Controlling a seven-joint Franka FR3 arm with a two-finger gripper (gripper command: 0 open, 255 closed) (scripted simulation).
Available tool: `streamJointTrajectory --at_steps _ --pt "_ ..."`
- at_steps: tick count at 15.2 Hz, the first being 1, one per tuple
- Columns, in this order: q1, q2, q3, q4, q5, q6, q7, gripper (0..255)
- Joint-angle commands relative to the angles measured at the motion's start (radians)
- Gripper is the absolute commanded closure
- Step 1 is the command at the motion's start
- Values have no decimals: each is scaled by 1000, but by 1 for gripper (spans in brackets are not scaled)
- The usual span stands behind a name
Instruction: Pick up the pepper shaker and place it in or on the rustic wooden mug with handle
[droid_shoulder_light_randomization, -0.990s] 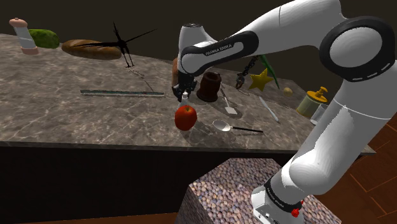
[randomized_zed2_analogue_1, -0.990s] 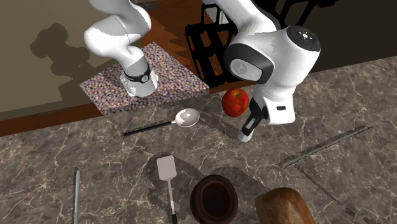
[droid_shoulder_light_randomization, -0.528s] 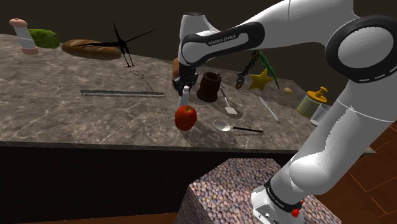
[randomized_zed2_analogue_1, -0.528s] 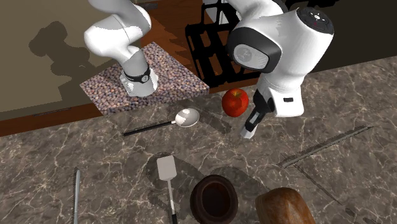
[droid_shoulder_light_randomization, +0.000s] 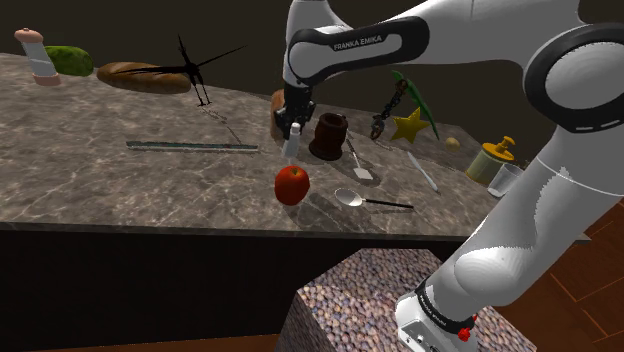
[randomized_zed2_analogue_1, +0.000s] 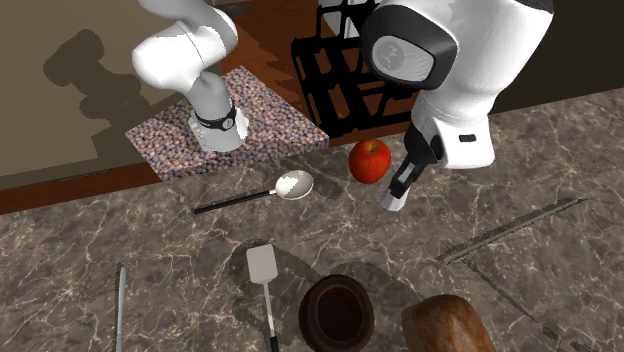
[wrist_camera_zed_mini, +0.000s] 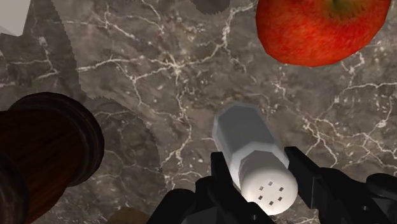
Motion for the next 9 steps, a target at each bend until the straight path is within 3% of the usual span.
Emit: streamJointTrajectory --at_steps 1,9 --pt "1 -7 1 20 3 -26 -2 255" --pt "1 -28 2 102 13 -129 -16 255"
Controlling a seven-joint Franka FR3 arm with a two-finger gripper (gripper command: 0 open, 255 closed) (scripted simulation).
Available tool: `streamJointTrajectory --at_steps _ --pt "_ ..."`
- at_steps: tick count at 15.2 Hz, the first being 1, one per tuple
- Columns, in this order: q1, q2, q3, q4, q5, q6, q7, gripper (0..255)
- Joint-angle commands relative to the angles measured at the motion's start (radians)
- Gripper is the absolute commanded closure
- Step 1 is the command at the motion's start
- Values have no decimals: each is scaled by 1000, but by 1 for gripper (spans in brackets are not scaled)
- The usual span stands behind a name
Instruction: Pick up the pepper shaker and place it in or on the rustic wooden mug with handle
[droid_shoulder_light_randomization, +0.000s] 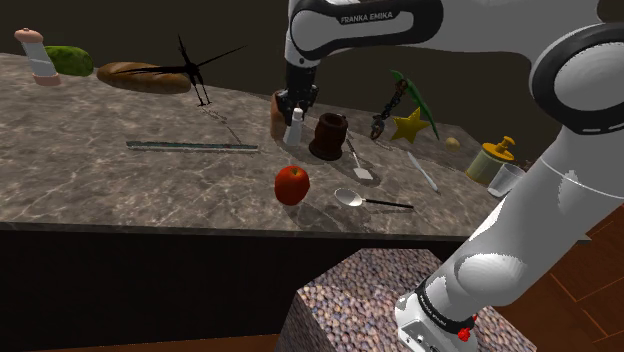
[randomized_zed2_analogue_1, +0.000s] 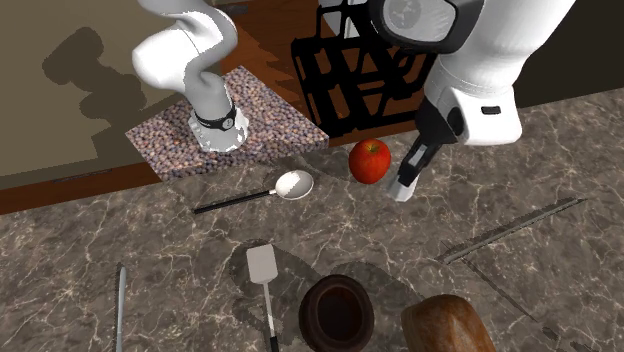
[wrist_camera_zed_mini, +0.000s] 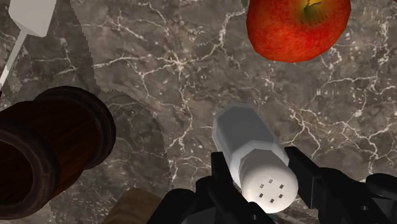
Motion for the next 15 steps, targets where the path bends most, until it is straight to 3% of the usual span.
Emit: streamJointTrajectory --at_steps 1,15 --pt "-1 -6 -1 18 2 -24 -5 255" --pt "1 -7 1 192 7 -198 -22 255"
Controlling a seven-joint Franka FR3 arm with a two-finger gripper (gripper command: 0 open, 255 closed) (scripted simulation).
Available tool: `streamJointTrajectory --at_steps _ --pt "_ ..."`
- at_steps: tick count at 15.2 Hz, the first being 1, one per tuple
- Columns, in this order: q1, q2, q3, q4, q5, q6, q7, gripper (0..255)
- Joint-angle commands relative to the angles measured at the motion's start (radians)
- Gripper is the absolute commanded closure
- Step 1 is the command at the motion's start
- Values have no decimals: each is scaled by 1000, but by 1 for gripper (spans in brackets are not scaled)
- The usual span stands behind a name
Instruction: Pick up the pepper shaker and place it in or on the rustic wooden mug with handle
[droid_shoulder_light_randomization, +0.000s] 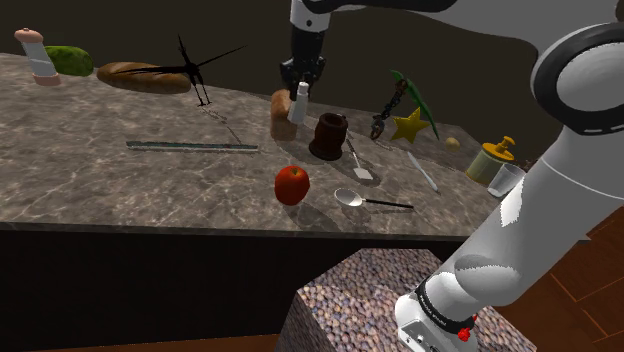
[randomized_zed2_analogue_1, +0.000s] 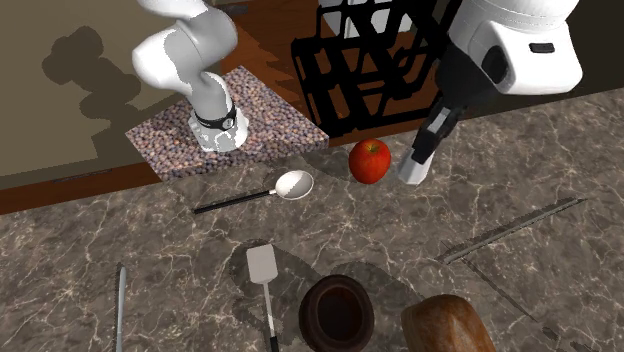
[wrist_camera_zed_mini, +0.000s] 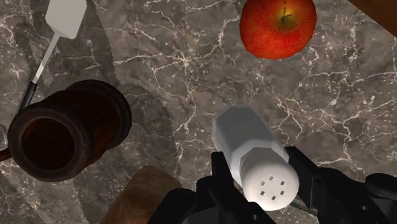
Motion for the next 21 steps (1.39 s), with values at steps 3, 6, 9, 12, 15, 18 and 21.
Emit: streamJointTrajectory --at_steps 3,6,9,12,15,18,21 --pt "-36 11 -32 28 0 -10 -69 255" --pt "-71 33 -62 64 0 -17 -136 255" --pt "-106 65 -91 112 1 -27 -202 255" --pt "-140 106 -119 174 2 -42 -266 255" --pt "-175 157 -144 251 5 -62 -329 255" --pt "-210 220 -166 348 9 -89 -391 255" --pt "-250 305 -187 480 16 -131 -455 255"
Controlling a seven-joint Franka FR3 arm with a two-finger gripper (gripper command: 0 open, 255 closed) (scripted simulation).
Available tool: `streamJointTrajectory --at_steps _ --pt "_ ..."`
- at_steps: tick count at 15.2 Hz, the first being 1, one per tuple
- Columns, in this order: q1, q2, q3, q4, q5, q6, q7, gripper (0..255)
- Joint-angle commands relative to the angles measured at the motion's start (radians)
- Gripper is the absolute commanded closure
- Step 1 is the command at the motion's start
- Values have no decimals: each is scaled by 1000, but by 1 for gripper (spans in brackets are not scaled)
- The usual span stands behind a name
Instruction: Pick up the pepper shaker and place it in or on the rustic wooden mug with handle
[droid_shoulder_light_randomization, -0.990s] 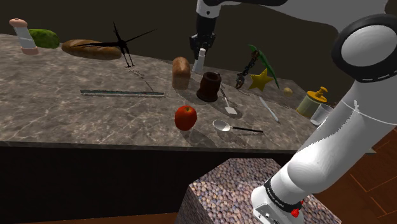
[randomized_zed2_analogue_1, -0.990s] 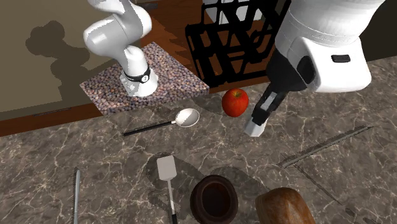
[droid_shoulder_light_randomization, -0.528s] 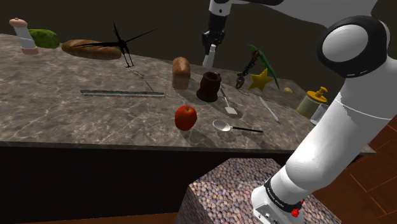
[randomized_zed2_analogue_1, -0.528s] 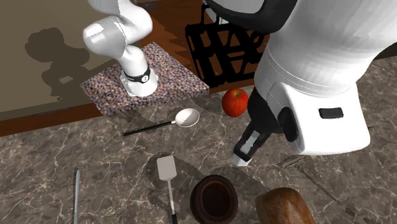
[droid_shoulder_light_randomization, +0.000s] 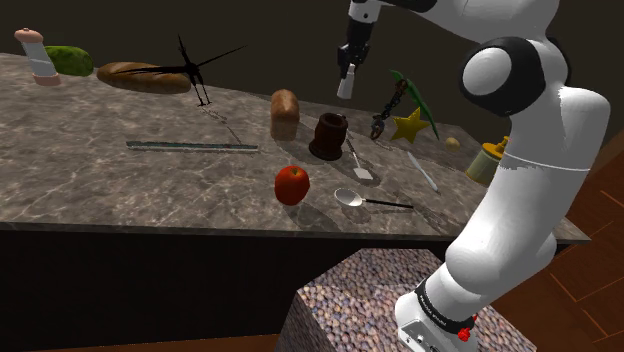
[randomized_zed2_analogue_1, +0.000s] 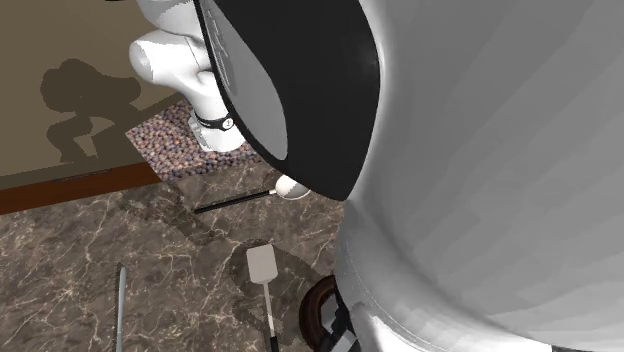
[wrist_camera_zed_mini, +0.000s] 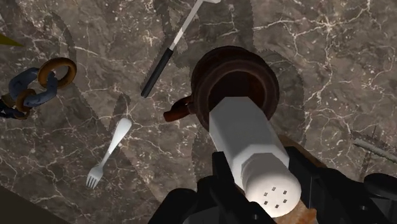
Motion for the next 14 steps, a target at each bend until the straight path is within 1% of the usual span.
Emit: streamJointTrajectory --at_steps 1,7,14 --pt "-12 24 -6 30 2 -4 -19 255" --pt "-14 -1 -5 -90 2 90 -12 255" --pt "-16 -14 -6 -203 1 190 -4 255"
